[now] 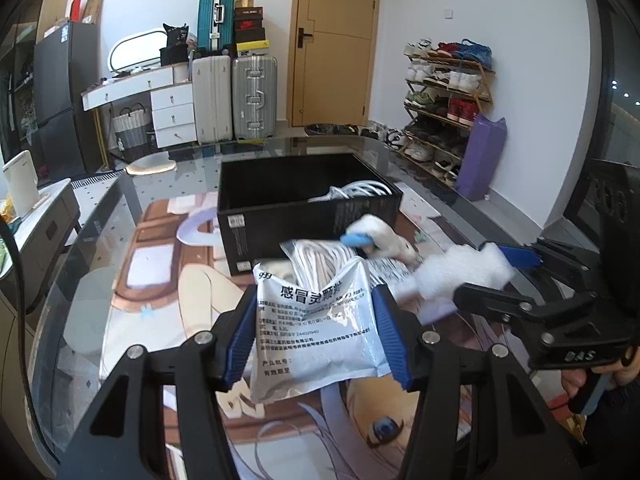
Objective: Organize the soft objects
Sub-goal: 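Lift and carry the white packet with the left tool while the right tool carries the foam to the box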
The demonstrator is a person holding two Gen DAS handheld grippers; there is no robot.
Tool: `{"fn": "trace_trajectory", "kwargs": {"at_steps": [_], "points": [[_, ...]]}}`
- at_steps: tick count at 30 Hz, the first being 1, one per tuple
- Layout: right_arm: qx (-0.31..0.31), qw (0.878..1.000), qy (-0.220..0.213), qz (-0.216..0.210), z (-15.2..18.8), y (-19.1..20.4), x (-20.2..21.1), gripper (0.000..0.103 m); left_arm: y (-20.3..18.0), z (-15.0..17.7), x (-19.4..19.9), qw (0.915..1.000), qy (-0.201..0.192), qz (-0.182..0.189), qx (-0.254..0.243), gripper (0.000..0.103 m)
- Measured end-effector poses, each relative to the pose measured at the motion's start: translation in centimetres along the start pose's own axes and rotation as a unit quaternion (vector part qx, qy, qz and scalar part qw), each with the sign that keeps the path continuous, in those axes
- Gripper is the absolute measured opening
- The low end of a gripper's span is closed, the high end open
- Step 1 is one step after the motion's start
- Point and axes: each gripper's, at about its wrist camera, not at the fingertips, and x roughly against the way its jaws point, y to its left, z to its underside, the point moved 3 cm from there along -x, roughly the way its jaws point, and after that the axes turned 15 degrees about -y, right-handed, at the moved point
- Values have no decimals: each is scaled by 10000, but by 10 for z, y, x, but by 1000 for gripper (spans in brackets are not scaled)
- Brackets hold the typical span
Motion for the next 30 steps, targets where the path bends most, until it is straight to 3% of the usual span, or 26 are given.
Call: {"fn": "trace_trajectory", "kwargs": {"at_steps": [17,30], "points": [[429,9983,-386,-47,-45,17,-2,74,9,-39,-12,9988,-466,-111,-56,55],[503,9976,-484,35,-76,15,-21,74,21,-57,-29,9982,-577,-166,-80,55]]}}
